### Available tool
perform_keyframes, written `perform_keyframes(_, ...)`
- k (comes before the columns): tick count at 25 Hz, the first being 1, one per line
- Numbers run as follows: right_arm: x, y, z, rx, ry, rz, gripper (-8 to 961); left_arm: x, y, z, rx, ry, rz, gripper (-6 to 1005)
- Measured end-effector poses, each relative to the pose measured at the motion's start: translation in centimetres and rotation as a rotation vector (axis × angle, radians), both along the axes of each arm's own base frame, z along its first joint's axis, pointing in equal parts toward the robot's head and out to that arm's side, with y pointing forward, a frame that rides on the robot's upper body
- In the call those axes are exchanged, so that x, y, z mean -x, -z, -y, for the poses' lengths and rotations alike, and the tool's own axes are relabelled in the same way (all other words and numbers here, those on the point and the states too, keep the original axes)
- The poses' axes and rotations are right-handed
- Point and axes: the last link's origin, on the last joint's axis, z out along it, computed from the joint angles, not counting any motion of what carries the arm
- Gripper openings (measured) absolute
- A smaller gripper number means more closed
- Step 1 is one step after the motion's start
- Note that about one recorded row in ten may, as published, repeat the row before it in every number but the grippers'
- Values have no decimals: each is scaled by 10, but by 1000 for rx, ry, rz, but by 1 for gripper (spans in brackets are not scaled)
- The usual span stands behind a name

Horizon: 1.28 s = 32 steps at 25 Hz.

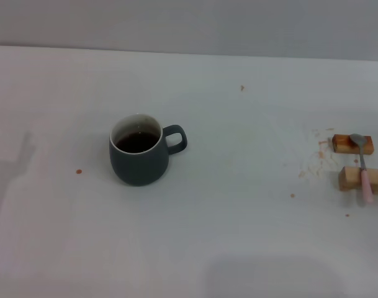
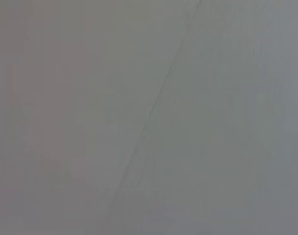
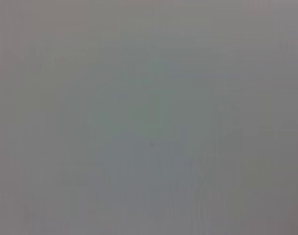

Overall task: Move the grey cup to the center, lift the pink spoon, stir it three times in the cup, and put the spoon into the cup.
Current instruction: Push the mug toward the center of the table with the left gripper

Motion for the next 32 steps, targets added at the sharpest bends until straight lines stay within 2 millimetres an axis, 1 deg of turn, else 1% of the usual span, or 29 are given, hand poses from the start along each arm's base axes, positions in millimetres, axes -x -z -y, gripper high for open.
perform_keyframes(7, 0, 0, 0, 0, 0, 0, 670, 0, 0, 0, -1, -1, 1, 829)
perform_keyframes(20, -4, 1, 6, -2, 10, -1, 670, 2, -2, 1, 2, -4, -6, 806)
perform_keyframes(28, -3, 2, 5, 2, 9, -11, 669, 2, 8, 8, 52, 5, -32, 792)
perform_keyframes(32, 1, 1, 6, 2, -25, 10, 669, 4, 10, 9, 68, -1, -41, 785)
